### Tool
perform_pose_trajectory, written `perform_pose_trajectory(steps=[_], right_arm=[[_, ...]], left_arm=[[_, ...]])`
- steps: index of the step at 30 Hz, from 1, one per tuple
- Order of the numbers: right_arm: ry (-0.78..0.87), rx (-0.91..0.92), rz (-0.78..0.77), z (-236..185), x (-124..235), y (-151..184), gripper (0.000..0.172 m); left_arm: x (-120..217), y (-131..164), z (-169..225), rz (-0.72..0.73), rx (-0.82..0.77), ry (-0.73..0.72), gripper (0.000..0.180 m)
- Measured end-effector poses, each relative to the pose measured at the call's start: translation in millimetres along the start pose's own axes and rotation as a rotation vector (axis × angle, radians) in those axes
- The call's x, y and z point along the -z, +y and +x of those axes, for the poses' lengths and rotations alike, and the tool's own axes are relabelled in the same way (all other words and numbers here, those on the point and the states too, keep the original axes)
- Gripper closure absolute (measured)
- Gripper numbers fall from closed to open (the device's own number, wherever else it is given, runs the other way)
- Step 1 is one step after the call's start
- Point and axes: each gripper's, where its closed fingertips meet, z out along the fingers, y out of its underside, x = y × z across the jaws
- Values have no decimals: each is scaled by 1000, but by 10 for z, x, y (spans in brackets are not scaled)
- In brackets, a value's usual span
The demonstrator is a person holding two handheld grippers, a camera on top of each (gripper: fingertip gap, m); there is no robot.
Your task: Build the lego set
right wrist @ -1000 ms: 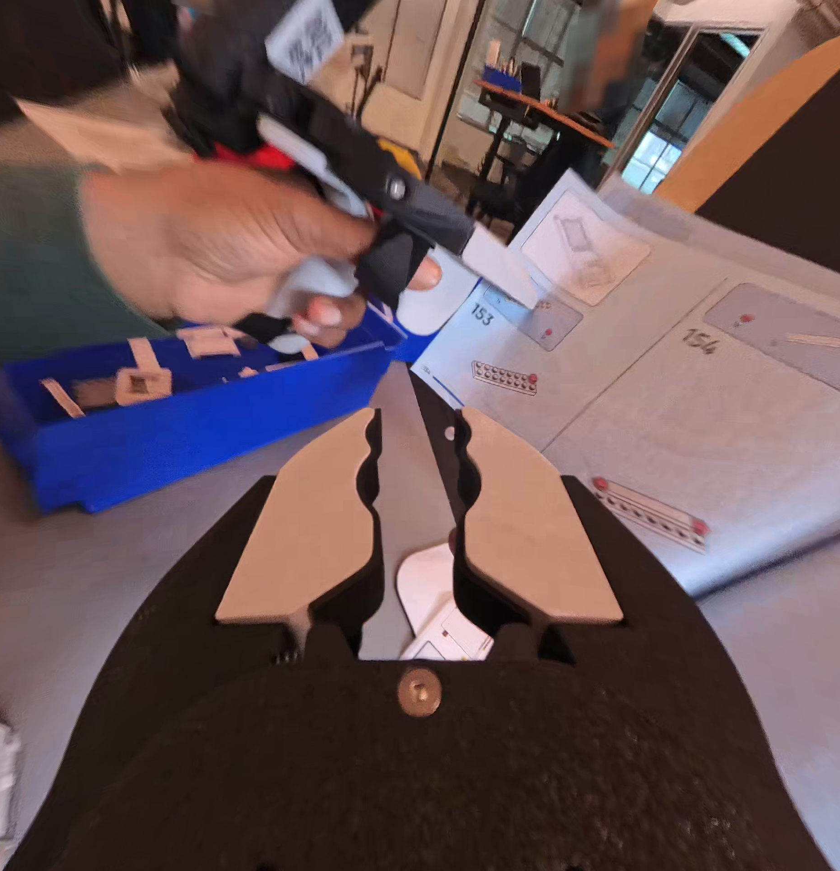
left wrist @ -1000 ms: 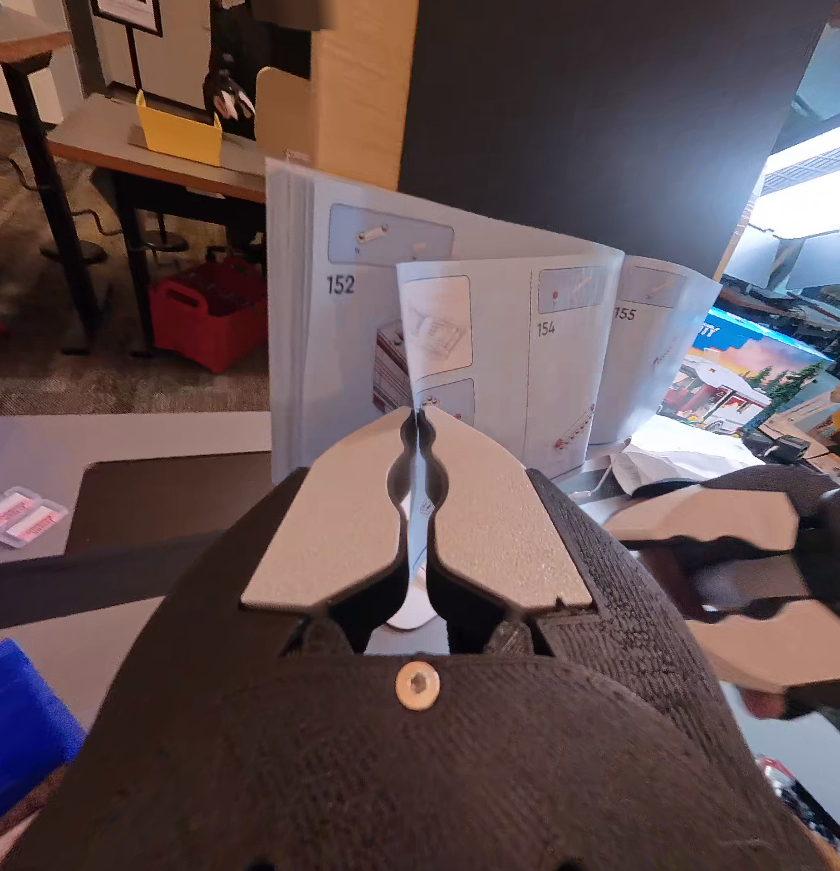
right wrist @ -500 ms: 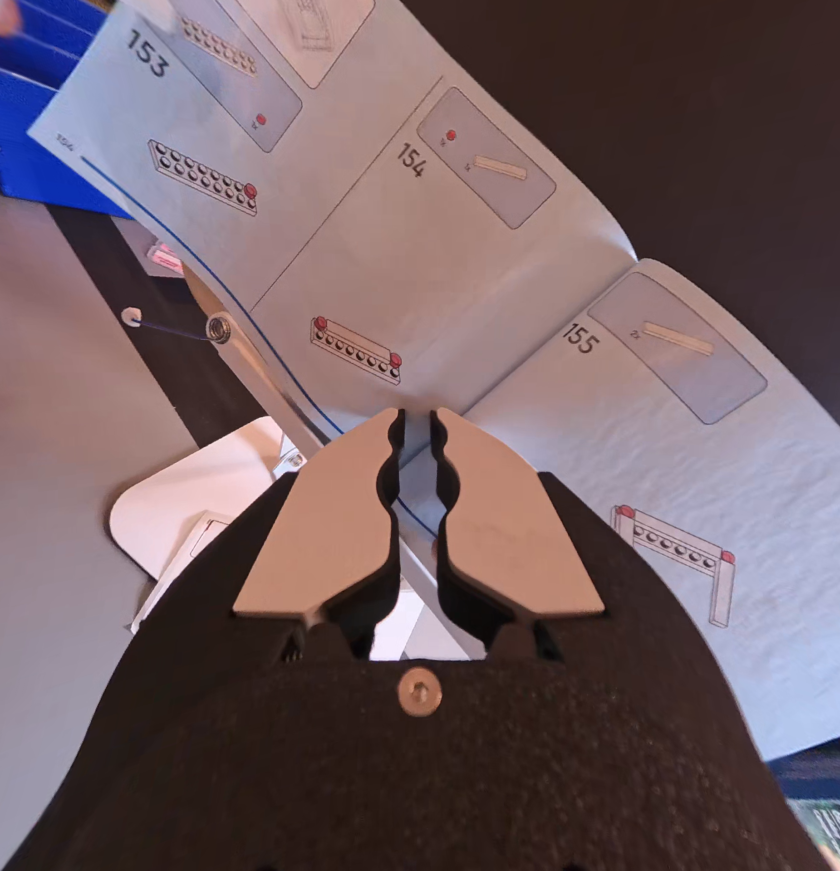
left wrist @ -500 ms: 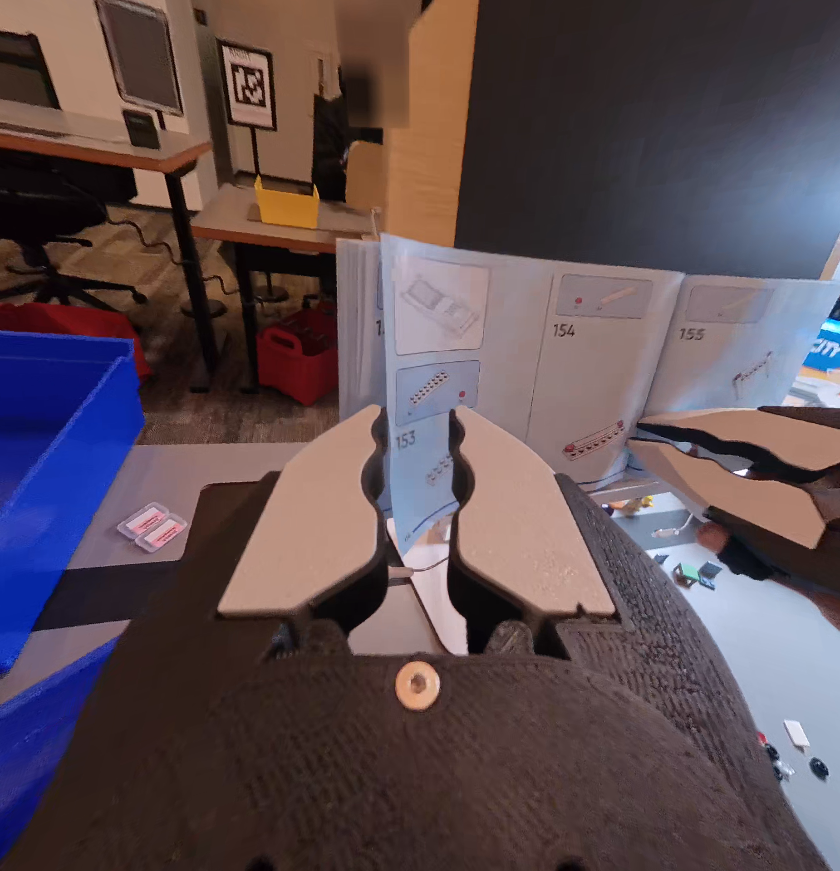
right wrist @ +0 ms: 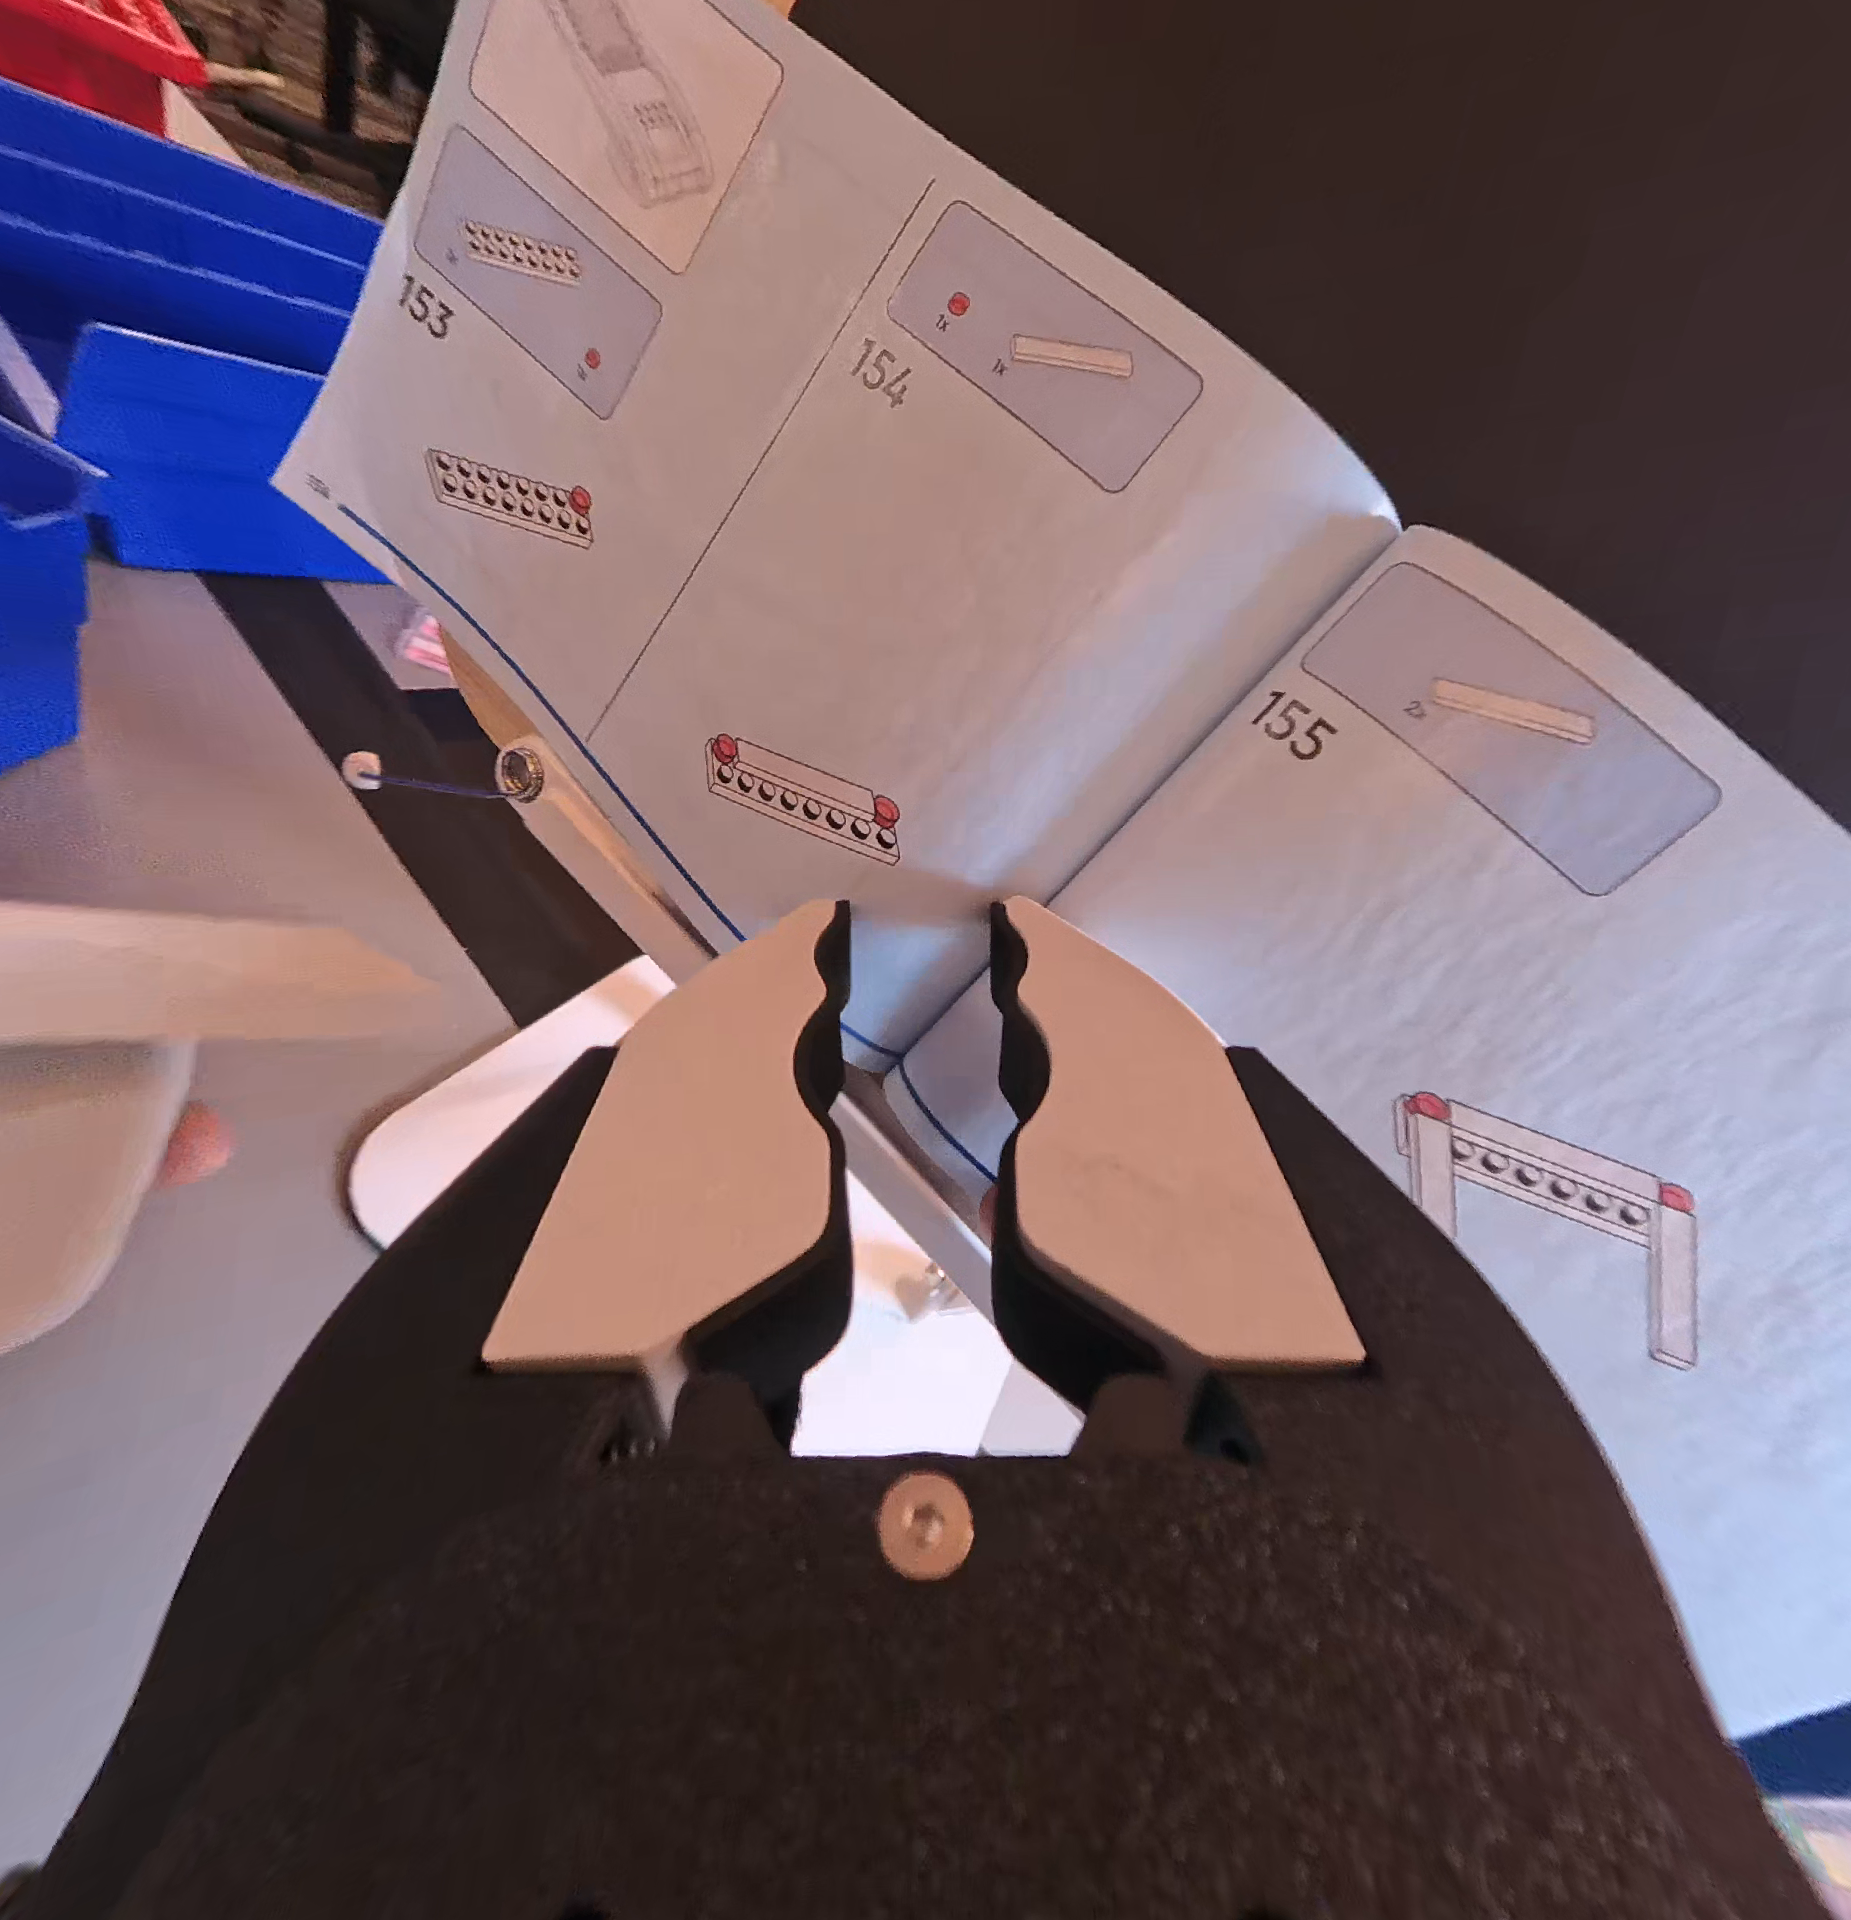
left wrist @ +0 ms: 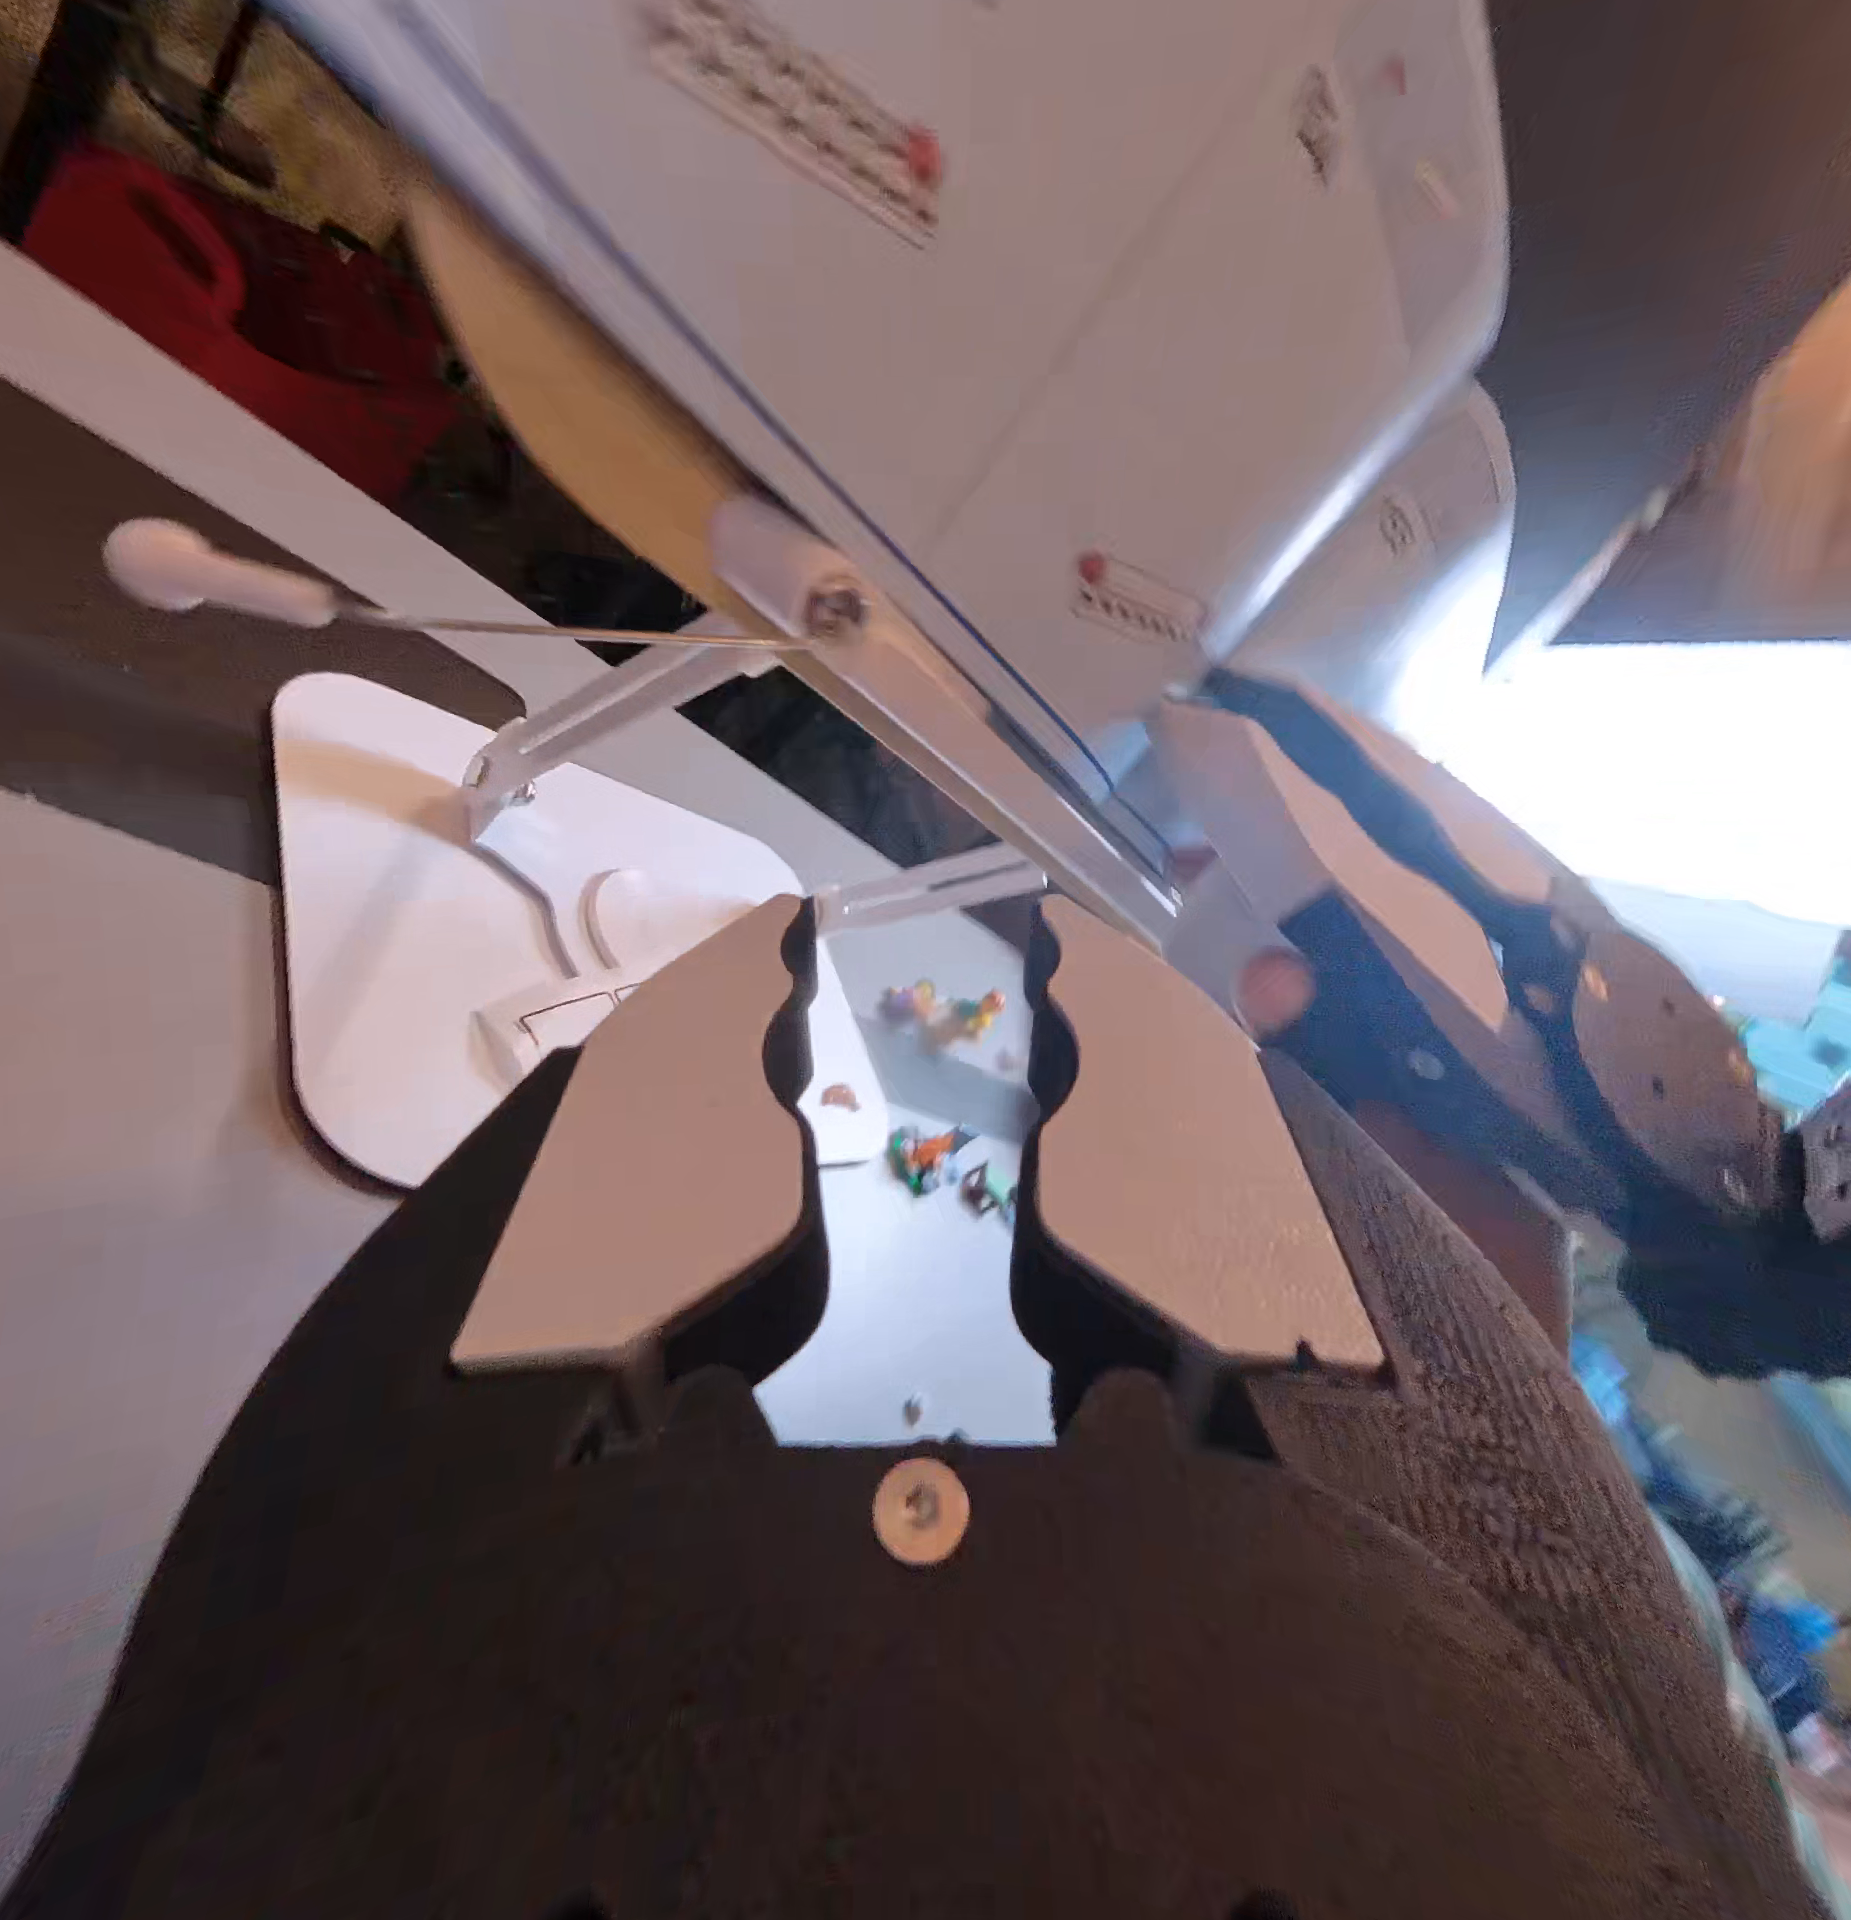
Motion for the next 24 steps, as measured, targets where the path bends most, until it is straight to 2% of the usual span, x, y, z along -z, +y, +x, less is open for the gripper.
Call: perform_pose_trajectory(steps=[3,8,10,12,14,18,21,22,24], right_arm=[[-47,-8,-7,-4,13,5,147],[-78,-2,-28,-9,15,11,145],[-85,2,-35,-8,17,13,145],[-87,12,-43,-7,16,17,145],[-81,25,-51,-4,14,21,146],[-60,44,-52,-2,7,20,147],[-40,56,-53,-3,-10,19,145],[-40,59,-54,-6,-10,19,145],[-41,60,-58,-8,-6,20,145]], left_arm=[[-14,-175,-119,152,211,37,134],[-4,-443,-375,329,440,66,138],[-51,-481,-442,336,434,58,149],[-53,-574,-362,372,423,129,175],[-29,-627,-317,403,433,160,178],[19,-546,-280,415,387,127,180],[35,-514,2,411,298,183,180],[30,-521,90,403,231,174,180],[-18,-509,49,348,154,65,180]])
